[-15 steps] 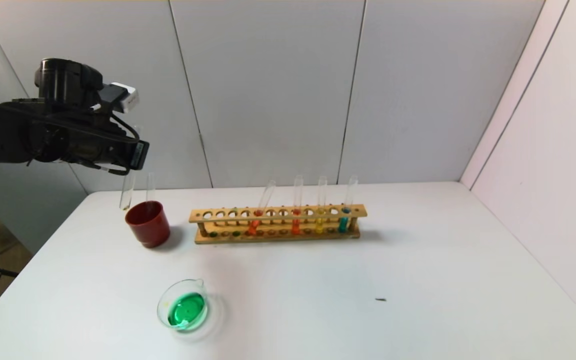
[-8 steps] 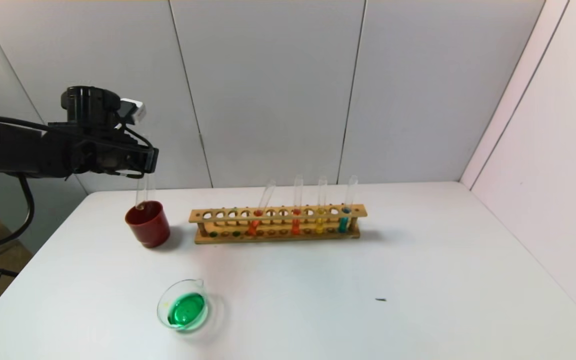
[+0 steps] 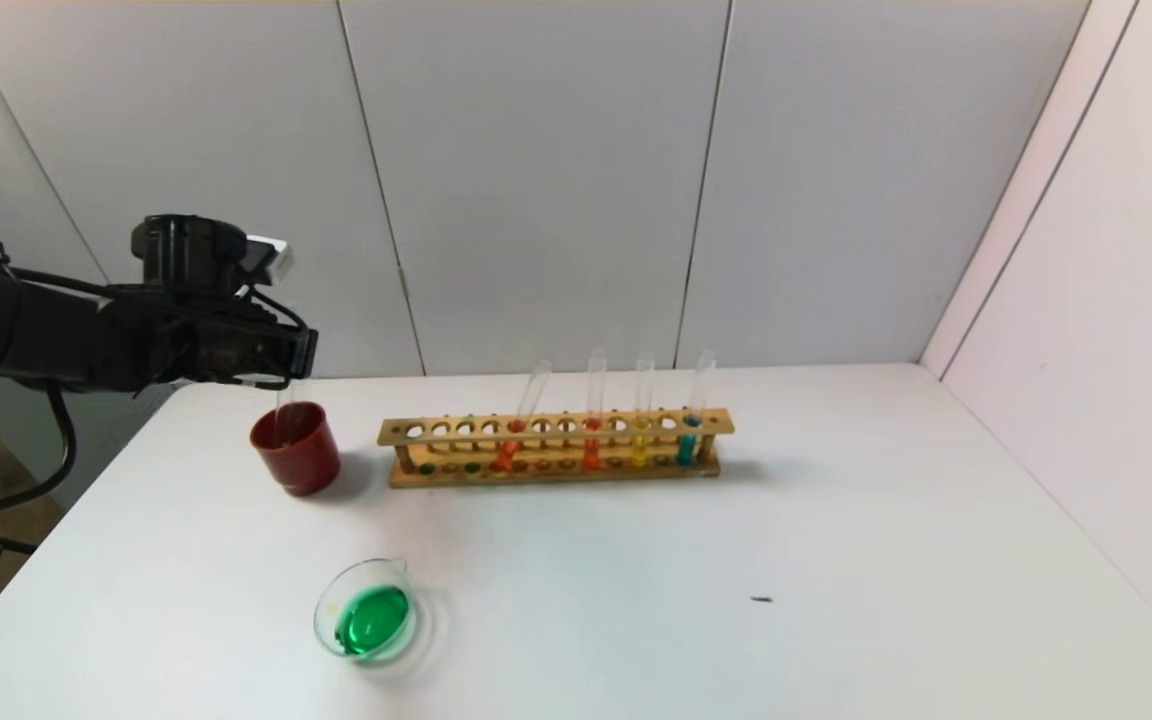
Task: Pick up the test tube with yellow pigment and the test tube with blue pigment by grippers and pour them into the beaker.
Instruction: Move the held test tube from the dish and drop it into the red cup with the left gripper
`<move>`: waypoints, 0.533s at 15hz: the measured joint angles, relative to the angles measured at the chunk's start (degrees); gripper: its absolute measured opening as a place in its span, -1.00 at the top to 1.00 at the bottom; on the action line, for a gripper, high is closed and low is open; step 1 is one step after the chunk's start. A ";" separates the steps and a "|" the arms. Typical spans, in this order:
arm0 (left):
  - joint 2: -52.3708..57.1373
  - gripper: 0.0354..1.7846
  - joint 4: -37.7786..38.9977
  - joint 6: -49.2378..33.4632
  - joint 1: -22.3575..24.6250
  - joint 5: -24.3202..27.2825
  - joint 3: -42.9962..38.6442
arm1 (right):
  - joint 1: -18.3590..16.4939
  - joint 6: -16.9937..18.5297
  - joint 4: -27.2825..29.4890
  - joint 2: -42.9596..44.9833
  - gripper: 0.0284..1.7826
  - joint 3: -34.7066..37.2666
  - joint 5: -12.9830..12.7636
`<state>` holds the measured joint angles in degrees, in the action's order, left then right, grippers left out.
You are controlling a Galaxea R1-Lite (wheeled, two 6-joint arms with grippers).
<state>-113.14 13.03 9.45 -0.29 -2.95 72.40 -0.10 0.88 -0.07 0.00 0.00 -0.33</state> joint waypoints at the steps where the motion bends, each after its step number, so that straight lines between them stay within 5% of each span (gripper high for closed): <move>1: 0.51 0.69 1.57 0.02 0.02 0.32 -1.97 | 0.00 -0.02 0.00 0.00 -0.91 0.00 0.00; 8: 2.78 0.56 9.26 -0.28 -0.01 0.65 -9.81 | 0.00 0.00 0.00 0.00 -0.91 0.00 0.00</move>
<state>-110.36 22.30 9.17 -0.30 -2.30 62.59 -0.10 0.88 -0.07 0.00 0.00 -0.33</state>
